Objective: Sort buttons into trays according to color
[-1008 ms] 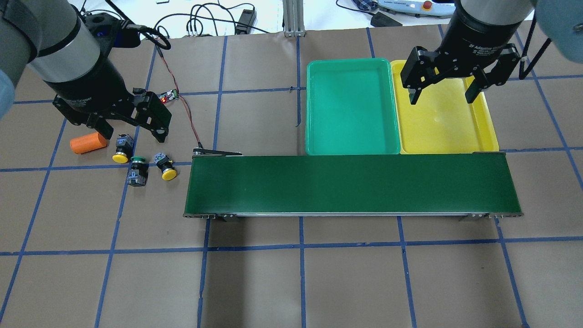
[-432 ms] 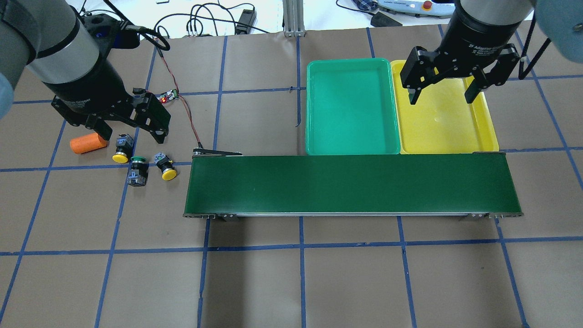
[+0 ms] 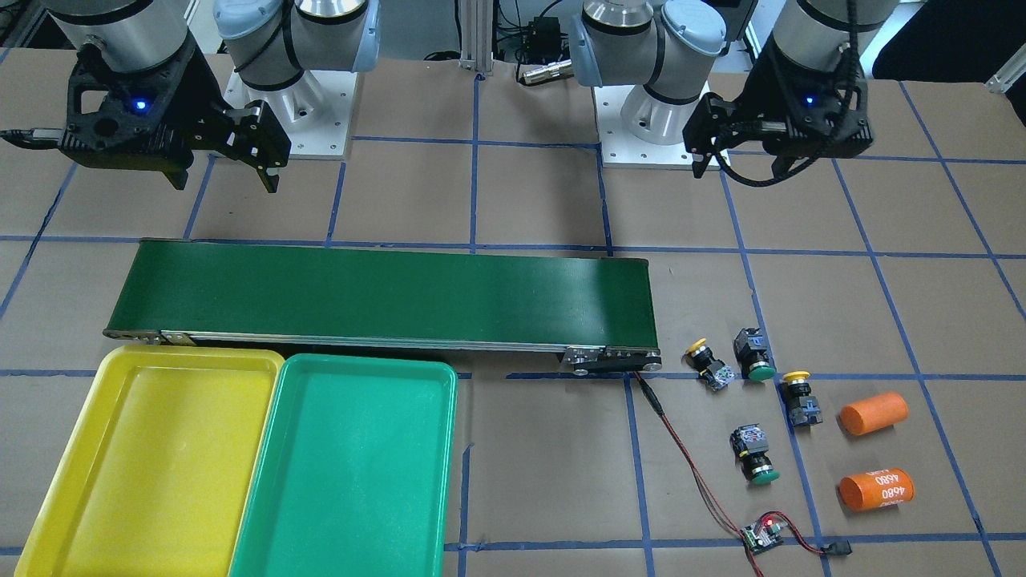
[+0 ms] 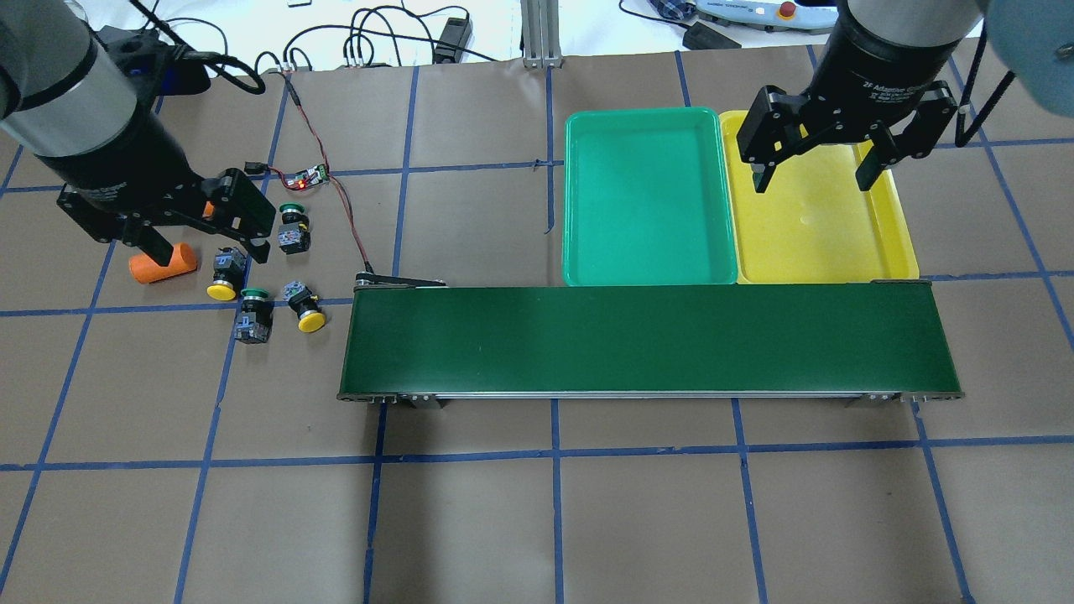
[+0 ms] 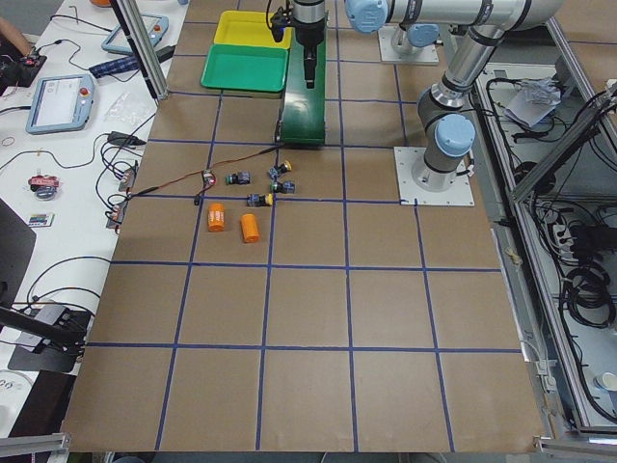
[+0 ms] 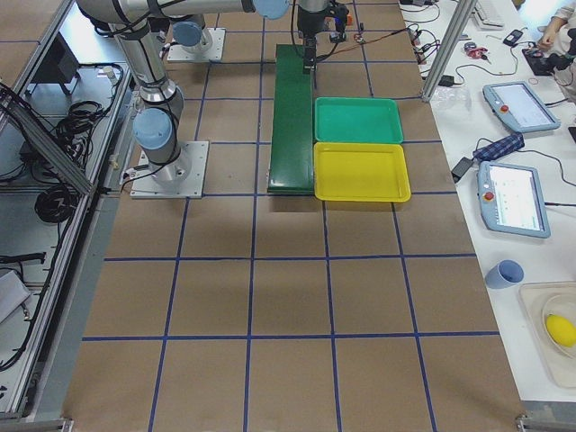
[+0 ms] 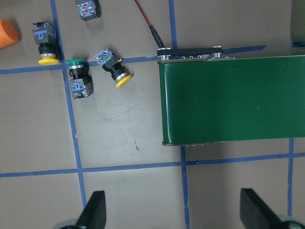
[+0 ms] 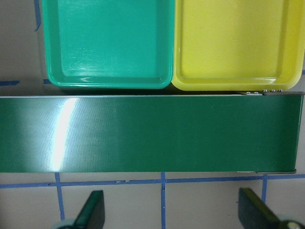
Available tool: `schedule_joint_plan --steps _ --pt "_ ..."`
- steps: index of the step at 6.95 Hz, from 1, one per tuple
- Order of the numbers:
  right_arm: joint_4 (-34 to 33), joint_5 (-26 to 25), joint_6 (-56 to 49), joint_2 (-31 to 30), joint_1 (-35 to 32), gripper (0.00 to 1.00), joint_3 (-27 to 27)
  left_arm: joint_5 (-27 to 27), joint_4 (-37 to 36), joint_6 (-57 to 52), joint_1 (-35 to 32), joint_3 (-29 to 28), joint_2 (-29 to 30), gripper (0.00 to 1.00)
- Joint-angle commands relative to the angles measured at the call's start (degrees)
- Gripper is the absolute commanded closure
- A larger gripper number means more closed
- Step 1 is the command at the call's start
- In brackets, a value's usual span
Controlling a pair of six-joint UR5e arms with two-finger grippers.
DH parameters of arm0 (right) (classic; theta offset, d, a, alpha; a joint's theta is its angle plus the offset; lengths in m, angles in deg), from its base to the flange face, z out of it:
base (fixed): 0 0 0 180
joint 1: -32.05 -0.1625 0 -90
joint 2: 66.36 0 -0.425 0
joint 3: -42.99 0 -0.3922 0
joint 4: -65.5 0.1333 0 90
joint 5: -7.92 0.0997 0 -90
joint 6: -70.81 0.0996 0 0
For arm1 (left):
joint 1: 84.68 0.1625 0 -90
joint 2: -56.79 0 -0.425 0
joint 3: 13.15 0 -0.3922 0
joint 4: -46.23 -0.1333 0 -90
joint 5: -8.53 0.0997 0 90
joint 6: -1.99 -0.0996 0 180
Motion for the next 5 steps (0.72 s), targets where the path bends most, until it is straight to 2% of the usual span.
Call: schedule_joint_plan --steps 1,5 --pt "0.0 0.0 -0.1 0.0 0.0 0.0 0.0 -0.2 -7.2 -5.7 7.6 0.6 3.5 0.0" --pt "0.0 0.0 0.0 -0.1 0.0 0.0 0.0 0.0 -26.0 -6.7 12.7 -0.7 19.1 0.0"
